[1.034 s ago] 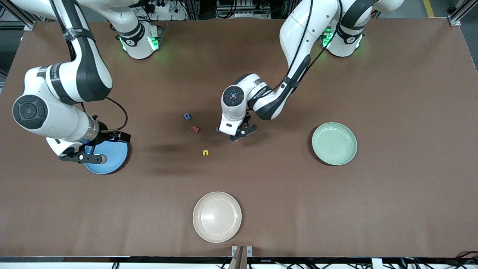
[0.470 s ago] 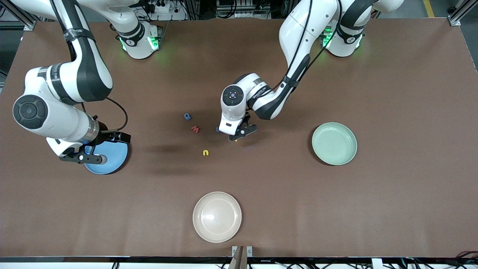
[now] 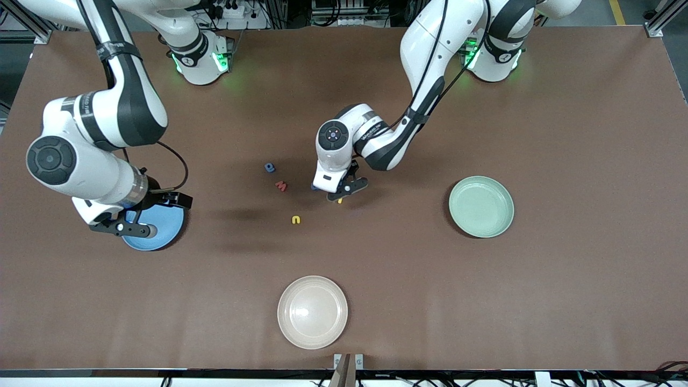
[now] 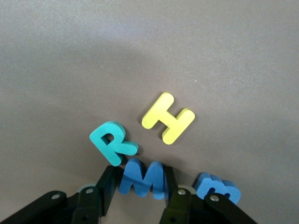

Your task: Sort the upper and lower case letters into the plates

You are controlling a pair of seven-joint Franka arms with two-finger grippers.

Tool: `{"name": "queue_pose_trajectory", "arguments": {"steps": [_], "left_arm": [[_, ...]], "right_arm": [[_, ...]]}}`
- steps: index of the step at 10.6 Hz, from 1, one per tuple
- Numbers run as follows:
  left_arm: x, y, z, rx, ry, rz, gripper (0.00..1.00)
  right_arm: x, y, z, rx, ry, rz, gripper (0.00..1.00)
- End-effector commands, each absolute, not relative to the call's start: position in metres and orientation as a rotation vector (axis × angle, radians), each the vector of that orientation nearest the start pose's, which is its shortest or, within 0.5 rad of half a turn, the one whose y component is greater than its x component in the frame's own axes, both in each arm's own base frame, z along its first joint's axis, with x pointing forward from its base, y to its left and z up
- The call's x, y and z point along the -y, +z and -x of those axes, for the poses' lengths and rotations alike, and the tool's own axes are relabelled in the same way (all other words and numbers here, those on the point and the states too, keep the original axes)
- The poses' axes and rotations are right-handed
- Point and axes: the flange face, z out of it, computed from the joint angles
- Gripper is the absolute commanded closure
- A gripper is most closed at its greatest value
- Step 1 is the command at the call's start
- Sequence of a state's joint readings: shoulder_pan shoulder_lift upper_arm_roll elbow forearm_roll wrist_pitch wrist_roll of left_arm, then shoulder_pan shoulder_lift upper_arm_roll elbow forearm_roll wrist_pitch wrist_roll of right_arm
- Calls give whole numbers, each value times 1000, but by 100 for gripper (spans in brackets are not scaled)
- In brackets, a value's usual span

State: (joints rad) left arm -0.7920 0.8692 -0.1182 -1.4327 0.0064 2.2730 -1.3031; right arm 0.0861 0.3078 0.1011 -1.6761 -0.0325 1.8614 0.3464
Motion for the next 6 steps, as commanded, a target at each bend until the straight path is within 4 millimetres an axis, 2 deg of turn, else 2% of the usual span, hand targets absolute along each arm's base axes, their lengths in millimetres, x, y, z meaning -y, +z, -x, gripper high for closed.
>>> {"name": "queue_pose_trajectory", "arguments": {"steps": [1, 3, 6], "left_arm": [[565, 160, -449, 686, 147, 3063, 77], [563, 161, -451, 678, 141, 3066, 82], [545, 184, -472, 705, 171, 3042, 85]], "right_arm": [[-123, 409, -623, -284, 169, 3164, 0], [-123, 408, -623, -293, 167, 3163, 0], [-139, 406, -621, -374, 166, 3160, 0]]}}
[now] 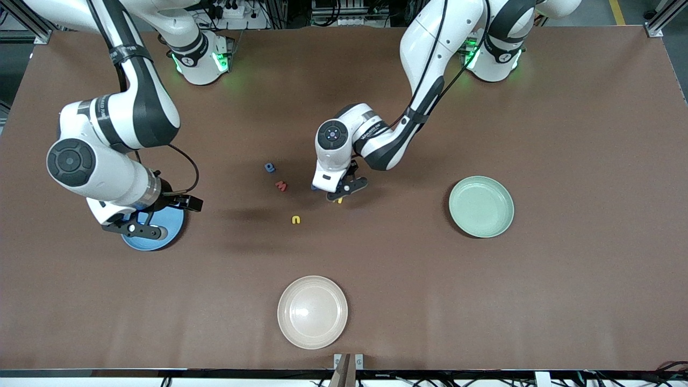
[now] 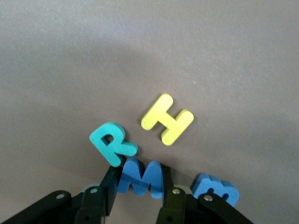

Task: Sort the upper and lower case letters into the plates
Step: 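Carry the M to the green plate while the right gripper reaches letters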

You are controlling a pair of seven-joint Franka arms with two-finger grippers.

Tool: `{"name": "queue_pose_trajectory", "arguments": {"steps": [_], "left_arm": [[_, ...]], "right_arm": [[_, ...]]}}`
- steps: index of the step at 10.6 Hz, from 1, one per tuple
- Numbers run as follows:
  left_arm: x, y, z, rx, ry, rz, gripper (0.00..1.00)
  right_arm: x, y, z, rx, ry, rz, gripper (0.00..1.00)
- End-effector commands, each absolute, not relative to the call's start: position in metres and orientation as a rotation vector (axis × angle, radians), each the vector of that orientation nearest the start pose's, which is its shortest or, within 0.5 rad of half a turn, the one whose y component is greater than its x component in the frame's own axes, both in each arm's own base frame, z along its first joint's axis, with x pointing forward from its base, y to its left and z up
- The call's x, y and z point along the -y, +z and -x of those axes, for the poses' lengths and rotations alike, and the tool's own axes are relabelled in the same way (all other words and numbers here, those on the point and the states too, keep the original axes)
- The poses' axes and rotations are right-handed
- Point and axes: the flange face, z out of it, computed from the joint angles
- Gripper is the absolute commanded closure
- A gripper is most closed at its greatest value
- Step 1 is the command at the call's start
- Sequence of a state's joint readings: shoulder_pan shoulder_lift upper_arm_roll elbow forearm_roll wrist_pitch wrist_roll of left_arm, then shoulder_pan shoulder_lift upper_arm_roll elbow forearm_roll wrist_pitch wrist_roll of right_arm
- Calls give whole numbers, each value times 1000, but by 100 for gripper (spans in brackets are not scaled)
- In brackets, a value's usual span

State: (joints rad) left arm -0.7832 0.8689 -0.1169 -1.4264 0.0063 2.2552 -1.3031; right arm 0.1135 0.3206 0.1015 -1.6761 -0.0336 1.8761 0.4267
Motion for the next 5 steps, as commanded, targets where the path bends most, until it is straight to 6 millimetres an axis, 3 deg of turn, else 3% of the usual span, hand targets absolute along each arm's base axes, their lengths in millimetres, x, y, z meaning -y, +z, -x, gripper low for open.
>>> {"name": "queue_pose_trajectory", "arguments": {"steps": [1, 3, 5], "left_arm": [[530, 208, -490, 691, 194, 3031, 85], [495, 252, -519, 606, 295, 3018, 84], [445, 282, -545, 410, 346, 3018, 84]], "right_arm": [[-146, 404, -620, -401, 165, 3159, 0], [-159, 402, -618, -460, 150, 3153, 0], [-186, 394, -614, -540, 137, 3143, 0]]}}
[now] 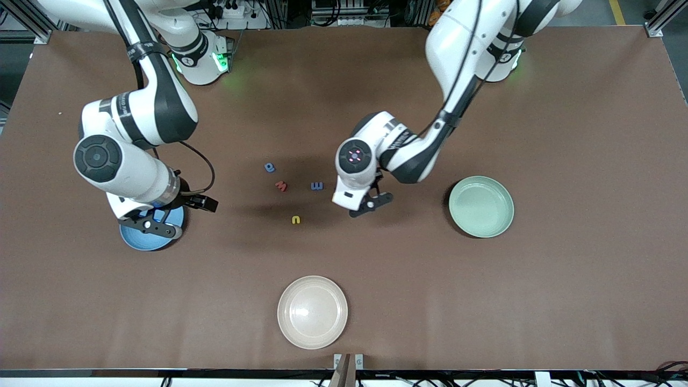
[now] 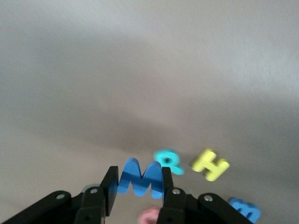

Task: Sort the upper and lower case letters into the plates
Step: 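Carry the M to the green plate while the right gripper reaches letters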

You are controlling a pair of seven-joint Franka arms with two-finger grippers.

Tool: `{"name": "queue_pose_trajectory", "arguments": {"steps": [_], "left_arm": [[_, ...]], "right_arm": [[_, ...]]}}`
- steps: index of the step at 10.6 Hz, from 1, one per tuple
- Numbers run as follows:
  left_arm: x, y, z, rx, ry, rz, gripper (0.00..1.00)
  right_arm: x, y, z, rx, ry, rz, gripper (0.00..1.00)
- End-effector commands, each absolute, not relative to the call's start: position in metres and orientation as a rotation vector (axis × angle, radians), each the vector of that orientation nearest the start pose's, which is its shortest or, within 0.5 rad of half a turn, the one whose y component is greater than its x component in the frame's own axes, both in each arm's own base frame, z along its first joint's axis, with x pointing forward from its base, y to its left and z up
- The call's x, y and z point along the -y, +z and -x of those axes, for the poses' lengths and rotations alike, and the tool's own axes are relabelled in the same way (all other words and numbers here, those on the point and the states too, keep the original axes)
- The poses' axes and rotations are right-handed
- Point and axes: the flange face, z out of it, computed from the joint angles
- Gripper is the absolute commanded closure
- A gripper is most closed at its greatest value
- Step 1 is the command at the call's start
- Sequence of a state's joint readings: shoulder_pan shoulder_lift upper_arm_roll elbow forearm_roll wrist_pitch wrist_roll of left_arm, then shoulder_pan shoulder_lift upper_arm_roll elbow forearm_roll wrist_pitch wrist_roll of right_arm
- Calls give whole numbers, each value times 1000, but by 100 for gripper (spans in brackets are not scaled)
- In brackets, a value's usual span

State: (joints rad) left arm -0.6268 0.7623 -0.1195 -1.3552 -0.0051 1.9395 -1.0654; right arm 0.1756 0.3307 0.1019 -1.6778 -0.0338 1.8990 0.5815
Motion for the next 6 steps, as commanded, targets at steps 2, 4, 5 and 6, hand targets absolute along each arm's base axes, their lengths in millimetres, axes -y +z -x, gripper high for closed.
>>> {"name": "queue_pose_trajectory", "arguments": {"steps": [2, 4, 5, 6], "left_arm": [[397, 279, -564, 290, 429, 2989, 85], [341, 293, -592, 225, 433, 2987, 85], [312, 294, -602, 152, 466, 2970, 88], [278, 297, -608, 90, 491, 2923, 90]], "right_arm": [[-227, 376, -607, -651, 124, 3124, 0], [-264, 367, -595, -761, 109, 3101, 0], [-280, 362, -589, -828, 112, 3090, 0], [-295, 360, -583, -923, 101, 3061, 0]]}}
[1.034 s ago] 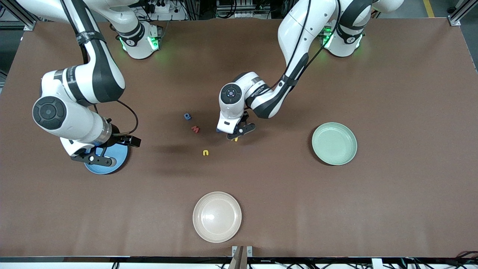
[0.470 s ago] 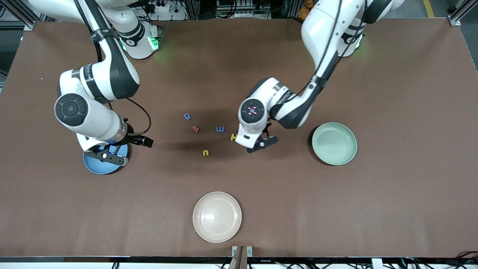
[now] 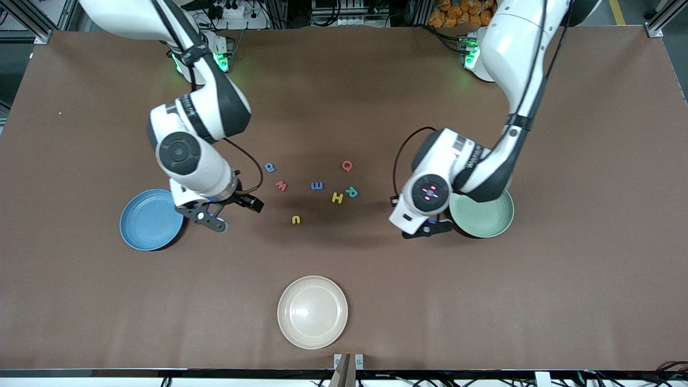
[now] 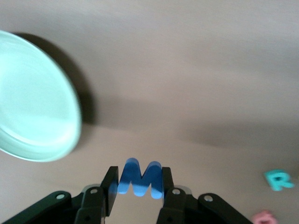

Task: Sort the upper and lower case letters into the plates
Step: 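Carry the M to the green plate while the right gripper reaches letters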

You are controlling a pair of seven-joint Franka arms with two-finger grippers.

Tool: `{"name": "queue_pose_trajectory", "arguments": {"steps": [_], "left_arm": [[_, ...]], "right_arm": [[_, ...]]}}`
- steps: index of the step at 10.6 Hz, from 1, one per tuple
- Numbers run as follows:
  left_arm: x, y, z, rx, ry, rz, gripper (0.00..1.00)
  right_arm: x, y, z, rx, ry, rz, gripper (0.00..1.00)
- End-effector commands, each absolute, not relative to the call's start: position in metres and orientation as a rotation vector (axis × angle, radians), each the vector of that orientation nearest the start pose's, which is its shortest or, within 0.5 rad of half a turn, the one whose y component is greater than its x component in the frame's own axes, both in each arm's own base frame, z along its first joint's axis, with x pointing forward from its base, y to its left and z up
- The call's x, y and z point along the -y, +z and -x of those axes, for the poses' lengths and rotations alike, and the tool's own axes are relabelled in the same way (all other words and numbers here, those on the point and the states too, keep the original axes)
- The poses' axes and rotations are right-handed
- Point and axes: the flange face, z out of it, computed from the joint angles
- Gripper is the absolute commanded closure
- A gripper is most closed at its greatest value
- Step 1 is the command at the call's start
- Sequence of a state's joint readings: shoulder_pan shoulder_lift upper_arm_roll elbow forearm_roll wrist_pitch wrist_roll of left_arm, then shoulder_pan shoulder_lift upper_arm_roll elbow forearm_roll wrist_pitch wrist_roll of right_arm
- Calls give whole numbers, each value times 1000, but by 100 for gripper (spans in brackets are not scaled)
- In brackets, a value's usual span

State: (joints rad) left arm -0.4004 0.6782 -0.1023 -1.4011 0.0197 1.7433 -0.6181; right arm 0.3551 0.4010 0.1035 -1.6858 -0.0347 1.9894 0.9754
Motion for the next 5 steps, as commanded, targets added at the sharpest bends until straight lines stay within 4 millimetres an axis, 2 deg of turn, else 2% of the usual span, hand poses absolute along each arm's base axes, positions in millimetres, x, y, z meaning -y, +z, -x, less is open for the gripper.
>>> {"name": "queue_pose_trajectory", "arguments": {"steps": [1, 3, 4, 5], "left_arm": [[245, 306, -613, 14, 490, 2910, 90], [176, 299, -617, -88, 565, 2911, 90], [147, 288, -614, -129, 567, 2887, 90], [127, 276, -609, -130, 539, 2909, 85]], "right_arm": [[-302, 354, -580, -1036, 112, 3023, 0], [-320, 344, -570, -1269, 108, 2933, 0], [-335, 330, -558, -1370, 84, 2873, 0], [-347, 319, -547, -1425, 67, 2831, 0]]}}
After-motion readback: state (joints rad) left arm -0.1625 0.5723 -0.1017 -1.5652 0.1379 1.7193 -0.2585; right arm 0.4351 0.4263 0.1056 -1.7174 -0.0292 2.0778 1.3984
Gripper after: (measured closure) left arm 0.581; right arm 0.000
